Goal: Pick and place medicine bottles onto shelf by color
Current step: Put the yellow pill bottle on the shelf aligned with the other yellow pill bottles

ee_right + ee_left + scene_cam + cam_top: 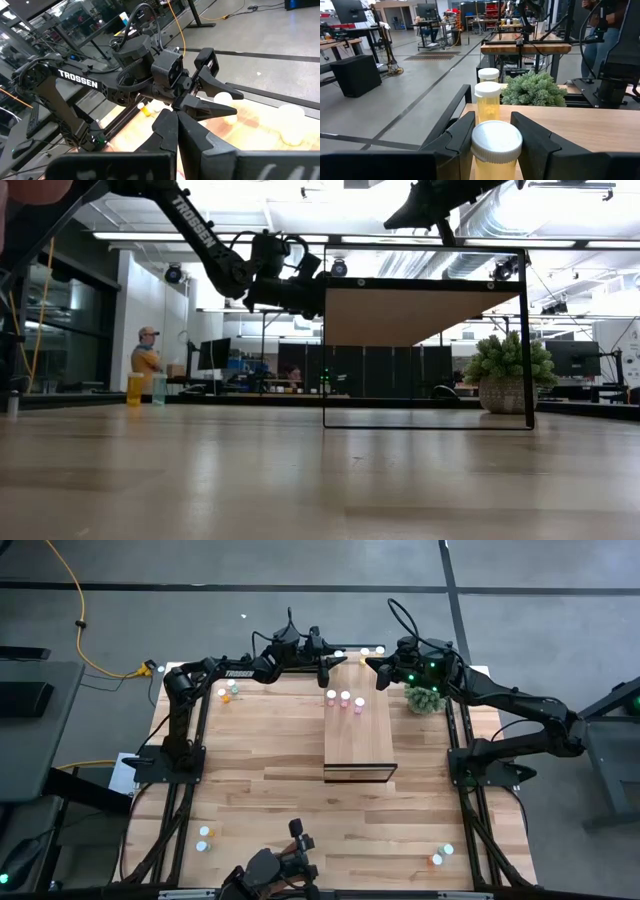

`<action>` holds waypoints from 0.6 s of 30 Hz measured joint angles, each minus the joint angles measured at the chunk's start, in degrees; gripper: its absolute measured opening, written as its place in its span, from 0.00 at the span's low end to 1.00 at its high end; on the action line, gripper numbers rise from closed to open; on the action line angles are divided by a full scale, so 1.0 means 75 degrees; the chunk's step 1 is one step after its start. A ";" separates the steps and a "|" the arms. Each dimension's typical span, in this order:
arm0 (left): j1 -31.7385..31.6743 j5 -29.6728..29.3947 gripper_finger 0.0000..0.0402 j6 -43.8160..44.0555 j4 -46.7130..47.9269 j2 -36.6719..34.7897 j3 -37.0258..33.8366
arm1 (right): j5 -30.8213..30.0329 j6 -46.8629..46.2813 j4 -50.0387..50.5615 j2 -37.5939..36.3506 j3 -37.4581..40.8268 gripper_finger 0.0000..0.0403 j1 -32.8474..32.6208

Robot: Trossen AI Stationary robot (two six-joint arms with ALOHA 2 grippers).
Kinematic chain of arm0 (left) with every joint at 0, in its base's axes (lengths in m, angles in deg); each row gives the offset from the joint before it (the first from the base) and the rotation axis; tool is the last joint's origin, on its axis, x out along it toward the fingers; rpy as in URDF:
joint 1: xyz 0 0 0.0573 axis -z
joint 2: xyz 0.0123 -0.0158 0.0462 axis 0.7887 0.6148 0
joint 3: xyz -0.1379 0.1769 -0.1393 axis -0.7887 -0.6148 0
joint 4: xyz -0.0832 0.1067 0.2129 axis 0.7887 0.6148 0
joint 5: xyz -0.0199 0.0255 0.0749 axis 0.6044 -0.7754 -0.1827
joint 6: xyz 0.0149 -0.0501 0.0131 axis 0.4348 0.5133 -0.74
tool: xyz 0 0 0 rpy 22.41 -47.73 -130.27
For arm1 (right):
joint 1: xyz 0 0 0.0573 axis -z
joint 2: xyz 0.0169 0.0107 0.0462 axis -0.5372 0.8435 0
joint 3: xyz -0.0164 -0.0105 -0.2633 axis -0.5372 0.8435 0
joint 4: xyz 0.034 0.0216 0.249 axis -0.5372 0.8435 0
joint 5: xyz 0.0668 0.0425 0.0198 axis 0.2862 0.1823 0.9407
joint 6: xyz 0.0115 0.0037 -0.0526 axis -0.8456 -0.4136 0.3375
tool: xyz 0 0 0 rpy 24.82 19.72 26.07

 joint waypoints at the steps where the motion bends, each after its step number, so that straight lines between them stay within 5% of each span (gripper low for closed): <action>1: 0.0000 0.0000 0.28 0.0000 0.0000 0.0000 0.0000 | 0.0000 0.0014 -0.0002 0.0000 0.0000 0.00 0.0000; 18: -0.0006 -0.0204 0.43 0.0000 0.0000 0.0000 0.0000 | 0.0000 0.0050 -0.0003 0.0000 0.0000 0.00 0.0000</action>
